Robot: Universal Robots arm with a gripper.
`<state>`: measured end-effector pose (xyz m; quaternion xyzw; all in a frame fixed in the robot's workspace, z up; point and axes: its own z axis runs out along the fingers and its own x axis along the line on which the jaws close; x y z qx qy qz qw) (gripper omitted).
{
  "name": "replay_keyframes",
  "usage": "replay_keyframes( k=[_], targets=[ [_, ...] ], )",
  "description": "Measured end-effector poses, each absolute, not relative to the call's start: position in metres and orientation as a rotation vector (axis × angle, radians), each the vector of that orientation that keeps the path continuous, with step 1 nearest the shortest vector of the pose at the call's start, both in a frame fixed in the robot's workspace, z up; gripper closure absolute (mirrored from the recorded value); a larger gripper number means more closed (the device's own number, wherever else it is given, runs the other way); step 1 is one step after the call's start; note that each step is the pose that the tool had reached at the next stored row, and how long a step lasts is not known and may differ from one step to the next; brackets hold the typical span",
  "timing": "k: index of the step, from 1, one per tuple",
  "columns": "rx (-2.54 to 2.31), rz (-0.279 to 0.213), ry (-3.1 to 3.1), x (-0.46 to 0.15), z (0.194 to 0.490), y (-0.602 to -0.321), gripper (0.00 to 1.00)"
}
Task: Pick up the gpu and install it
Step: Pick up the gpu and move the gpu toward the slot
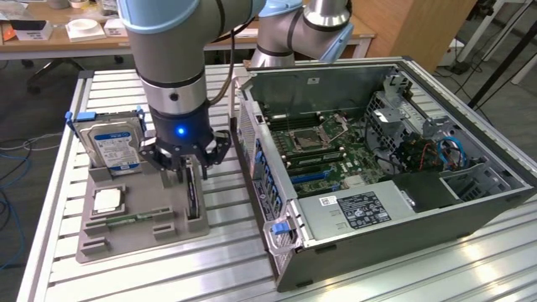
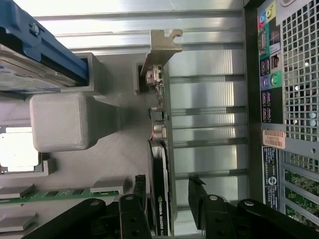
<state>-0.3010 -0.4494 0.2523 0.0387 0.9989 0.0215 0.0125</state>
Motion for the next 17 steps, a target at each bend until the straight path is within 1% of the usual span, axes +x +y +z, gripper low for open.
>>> replay_keyframes(
  k=[17],
  targets=[
    [0.121,0.061,3.113,-0.303,0.234,-0.448,0.53]
  ],
)
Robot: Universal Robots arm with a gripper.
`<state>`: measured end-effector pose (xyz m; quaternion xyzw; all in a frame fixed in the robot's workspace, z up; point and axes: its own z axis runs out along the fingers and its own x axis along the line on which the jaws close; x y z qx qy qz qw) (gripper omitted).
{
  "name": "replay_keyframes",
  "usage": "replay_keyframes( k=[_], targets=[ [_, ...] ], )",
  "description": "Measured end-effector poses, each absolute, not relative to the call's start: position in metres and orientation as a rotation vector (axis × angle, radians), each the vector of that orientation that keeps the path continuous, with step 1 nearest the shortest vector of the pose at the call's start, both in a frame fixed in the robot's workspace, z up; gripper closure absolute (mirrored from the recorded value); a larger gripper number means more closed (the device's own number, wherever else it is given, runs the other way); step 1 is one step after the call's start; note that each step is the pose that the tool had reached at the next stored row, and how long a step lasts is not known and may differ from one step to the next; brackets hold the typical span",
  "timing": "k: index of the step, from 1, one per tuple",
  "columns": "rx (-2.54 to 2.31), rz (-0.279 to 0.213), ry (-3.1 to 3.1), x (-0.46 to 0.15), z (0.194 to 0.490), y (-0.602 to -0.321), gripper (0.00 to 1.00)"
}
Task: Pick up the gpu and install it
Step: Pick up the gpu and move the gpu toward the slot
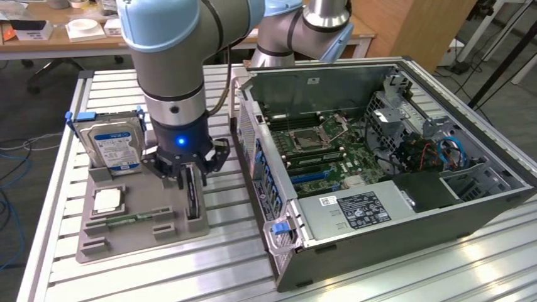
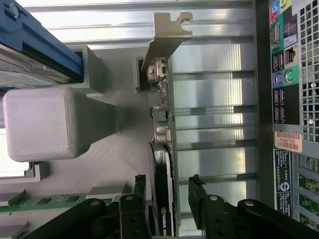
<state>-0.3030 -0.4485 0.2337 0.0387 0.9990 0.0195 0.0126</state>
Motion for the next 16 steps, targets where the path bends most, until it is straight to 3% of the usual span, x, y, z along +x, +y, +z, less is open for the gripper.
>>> replay_keyframes(
  k=[16],
  targets=[
    [0.120,0.050,3.113,-0.3044,0.2308,-0.4452,0.53]
  ],
)
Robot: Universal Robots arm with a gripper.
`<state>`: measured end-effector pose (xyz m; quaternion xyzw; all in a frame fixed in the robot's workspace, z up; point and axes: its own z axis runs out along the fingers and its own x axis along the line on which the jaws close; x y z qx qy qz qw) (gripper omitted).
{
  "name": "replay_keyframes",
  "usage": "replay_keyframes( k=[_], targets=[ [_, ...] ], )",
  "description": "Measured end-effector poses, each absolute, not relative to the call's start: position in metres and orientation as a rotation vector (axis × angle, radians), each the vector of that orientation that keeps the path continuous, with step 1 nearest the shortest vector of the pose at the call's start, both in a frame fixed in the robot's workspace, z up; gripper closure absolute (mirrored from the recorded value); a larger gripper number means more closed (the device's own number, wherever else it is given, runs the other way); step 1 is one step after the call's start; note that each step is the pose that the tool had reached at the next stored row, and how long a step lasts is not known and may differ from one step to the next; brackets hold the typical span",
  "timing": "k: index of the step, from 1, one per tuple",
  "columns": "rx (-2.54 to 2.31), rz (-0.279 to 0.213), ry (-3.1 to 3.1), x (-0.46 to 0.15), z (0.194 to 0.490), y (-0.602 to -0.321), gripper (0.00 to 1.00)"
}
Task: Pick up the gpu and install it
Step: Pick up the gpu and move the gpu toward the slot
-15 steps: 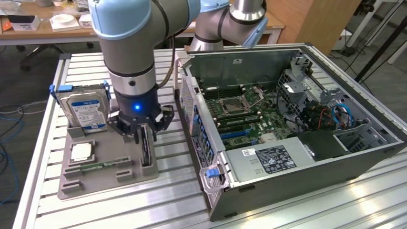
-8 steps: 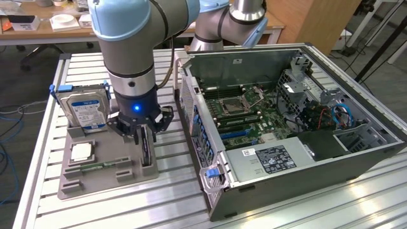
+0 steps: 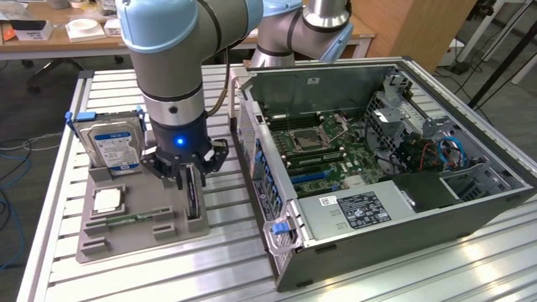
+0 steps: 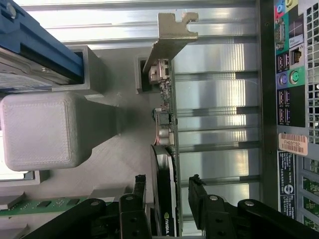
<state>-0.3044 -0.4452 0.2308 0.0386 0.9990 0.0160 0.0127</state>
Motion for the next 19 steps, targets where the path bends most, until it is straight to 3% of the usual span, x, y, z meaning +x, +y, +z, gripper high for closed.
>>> replay_keyframes(
  k=[5,7,9,19],
  targets=[
    [0.120,0.050,3.113,-0.3044,0.2308,-0.4452,0.54],
    [0.120,0.050,3.114,-0.3044,0.2308,-0.4452,0.67],
    [0.120,0.050,3.113,-0.3044,0.2308,-0.4452,0.72],
    [0.120,0.050,3.113,-0.3044,0.2308,-0.4452,0.73]
  ],
)
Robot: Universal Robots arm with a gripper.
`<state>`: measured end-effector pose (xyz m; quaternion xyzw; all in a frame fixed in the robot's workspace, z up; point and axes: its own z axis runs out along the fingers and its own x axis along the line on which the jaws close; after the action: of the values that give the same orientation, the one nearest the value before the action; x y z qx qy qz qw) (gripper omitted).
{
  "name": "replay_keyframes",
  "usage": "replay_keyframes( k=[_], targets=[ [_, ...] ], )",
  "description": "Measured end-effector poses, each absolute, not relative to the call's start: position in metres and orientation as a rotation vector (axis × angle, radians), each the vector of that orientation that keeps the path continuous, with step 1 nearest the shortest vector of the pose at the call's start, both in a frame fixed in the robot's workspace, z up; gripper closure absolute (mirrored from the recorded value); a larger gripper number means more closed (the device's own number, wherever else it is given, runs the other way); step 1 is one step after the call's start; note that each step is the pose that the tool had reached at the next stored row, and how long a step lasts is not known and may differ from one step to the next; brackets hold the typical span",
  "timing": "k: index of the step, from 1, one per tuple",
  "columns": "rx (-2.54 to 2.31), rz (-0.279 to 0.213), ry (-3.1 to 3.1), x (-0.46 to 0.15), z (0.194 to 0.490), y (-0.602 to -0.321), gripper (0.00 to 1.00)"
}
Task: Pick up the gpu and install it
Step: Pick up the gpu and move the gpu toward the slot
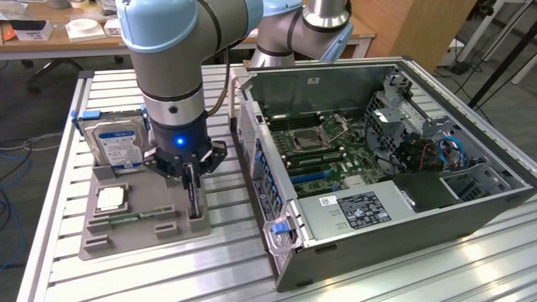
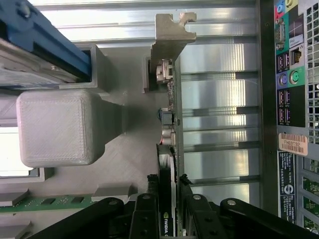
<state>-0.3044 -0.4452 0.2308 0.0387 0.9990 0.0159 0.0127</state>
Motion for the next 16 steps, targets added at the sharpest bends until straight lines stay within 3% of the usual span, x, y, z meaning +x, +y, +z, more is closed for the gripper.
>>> replay_keyframes(
  k=[16],
  targets=[
    [0.121,0.050,3.113,-0.3044,0.2318,-0.4452,0.73]
  ],
)
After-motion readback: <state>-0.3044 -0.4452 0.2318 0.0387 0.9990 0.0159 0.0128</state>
